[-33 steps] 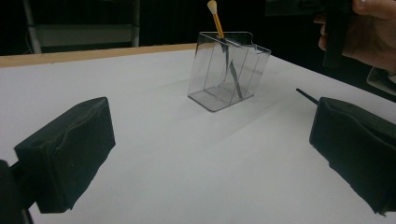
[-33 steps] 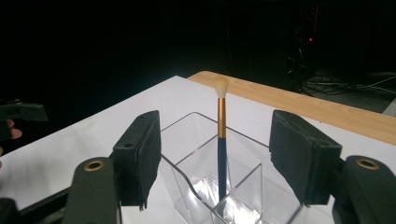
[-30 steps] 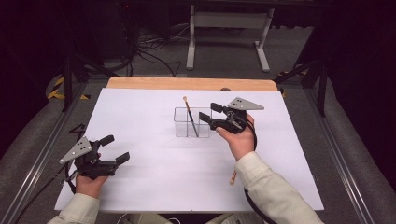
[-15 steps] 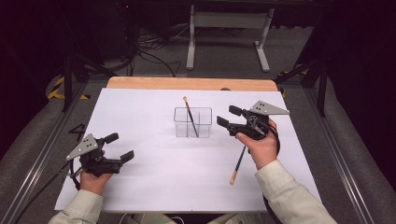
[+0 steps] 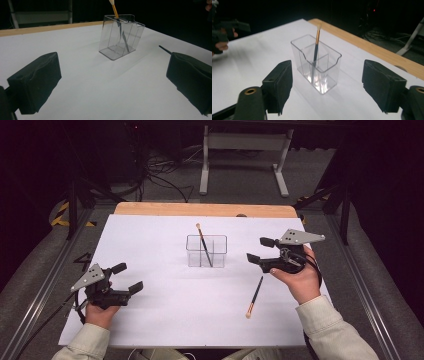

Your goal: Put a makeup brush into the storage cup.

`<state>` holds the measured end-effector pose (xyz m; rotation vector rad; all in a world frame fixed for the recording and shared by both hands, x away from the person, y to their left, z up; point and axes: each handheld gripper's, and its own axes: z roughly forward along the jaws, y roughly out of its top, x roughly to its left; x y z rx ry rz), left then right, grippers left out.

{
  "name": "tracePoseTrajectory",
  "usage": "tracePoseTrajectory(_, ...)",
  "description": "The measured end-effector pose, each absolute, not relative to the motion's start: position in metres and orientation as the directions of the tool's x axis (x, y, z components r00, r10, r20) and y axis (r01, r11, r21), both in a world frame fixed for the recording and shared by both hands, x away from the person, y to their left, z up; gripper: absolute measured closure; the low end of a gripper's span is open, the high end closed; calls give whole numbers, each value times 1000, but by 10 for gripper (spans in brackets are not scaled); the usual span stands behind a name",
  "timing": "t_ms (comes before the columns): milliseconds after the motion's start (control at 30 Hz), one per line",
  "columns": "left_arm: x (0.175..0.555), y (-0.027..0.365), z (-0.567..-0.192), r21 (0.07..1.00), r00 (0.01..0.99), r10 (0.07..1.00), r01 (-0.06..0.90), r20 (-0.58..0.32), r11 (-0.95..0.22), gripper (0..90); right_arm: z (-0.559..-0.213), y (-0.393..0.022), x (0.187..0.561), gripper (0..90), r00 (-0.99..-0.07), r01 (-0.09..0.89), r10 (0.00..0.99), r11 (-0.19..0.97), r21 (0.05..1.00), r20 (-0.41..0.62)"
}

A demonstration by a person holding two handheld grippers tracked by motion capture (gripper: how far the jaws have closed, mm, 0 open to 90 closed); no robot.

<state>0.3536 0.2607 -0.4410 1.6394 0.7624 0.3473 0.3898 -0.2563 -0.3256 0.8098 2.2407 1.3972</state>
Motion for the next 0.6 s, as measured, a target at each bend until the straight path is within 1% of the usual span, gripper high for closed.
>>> tracePoseTrajectory(33,354,261,-441,957,741,647,284,-180,-58,1,-324,-258,389,240,-771,276,636,375,885,-30)
tracePoseTrajectory(67,354,261,-441,957,741,647,284,-180,-58,1,-324,-258,389,240,-771,276,636,375,885,-30)
tracePoseTrajectory(200,353,261,-441,958,740,648,283,-181,-55,1,-320,-260,388,231,-779,284,623,440,852,-62)
tracePoseTrajectory(300,353,260,-441,957,740,648,284,-180,-58,1,-314,-258,386,216,-795,281,597,514,811,-104)
tracePoseTrajectory(367,353,260,-441,956,739,649,286,-180,-61,1,-313,-257,386,215,-799,277,590,530,802,-114)
tracePoseTrajectory(467,354,260,-441,956,740,648,287,-181,-61,1,-310,-255,387,210,-812,280,568,584,762,-136)
tracePoseTrajectory(500,353,260,-441,956,740,648,287,-180,-62,1,-310,-254,389,206,-822,283,547,636,718,-160)
tracePoseTrajectory(600,353,260,-441,956,739,648,287,-181,-61,1,-310,-253,390,206,-834,282,526,666,690,-167)
